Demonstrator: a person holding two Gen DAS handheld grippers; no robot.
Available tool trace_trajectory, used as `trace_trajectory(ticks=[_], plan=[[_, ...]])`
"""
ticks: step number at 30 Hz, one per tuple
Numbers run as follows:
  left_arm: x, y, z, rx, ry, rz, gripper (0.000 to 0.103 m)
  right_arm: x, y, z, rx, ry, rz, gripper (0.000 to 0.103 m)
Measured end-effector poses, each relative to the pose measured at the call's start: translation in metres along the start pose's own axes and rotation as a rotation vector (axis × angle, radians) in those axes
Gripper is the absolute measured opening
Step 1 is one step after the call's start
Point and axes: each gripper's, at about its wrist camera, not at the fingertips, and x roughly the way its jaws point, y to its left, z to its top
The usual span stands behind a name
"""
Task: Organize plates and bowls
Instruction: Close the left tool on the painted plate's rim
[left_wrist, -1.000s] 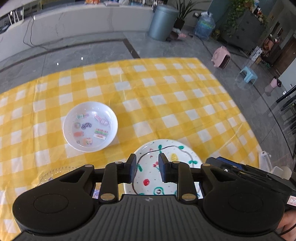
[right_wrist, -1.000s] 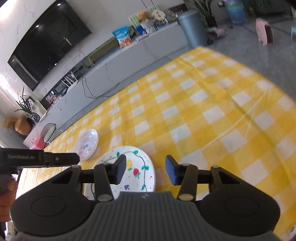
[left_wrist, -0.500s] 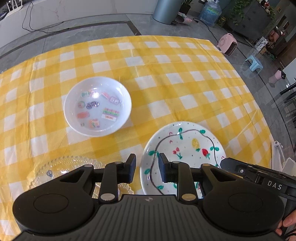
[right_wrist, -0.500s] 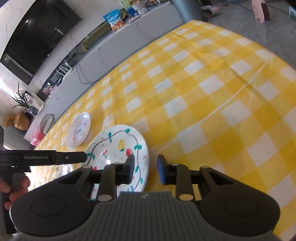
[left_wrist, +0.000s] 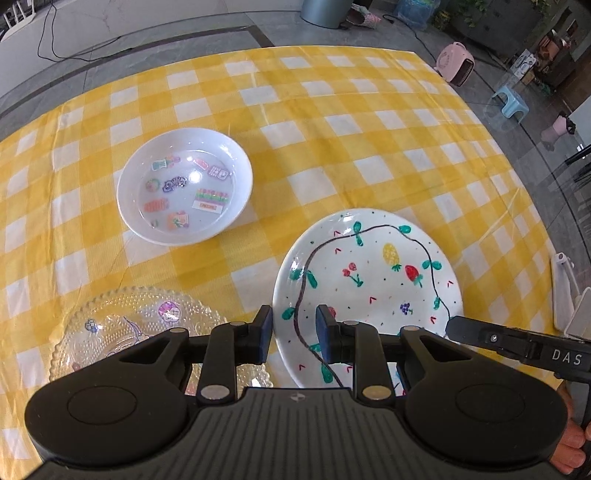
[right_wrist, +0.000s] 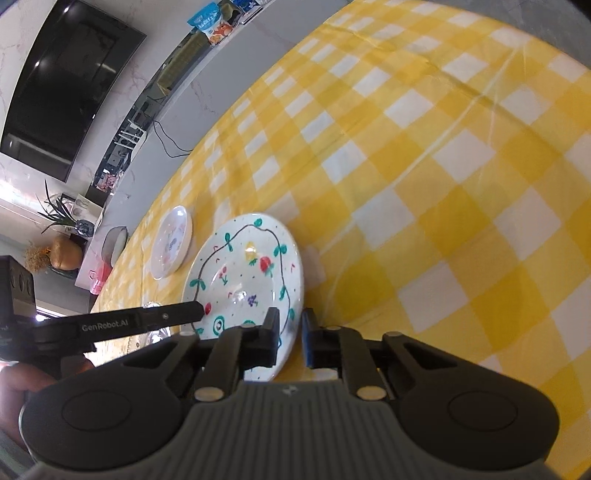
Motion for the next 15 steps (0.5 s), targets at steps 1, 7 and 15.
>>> trace_trajectory(ticks=[1,7,15], plan=[[0.000,0.000,0.000,0.001,0.000,0.002,0.027,0.000,0.000,0.000,0.001,-0.001,-0.001,0.010],[-0.002,-0.002,0.000,-0.024,0.005,0.015,0.021,0.000,-0.001,0.002,0.011,-0.001,-0.007,0.005],[-0.015,-0.020,-0.008,-0.013,-0.023,0.016,0.016,-0.017,-0.007,0.000,0.006,-0.013,-0.023,0.006]])
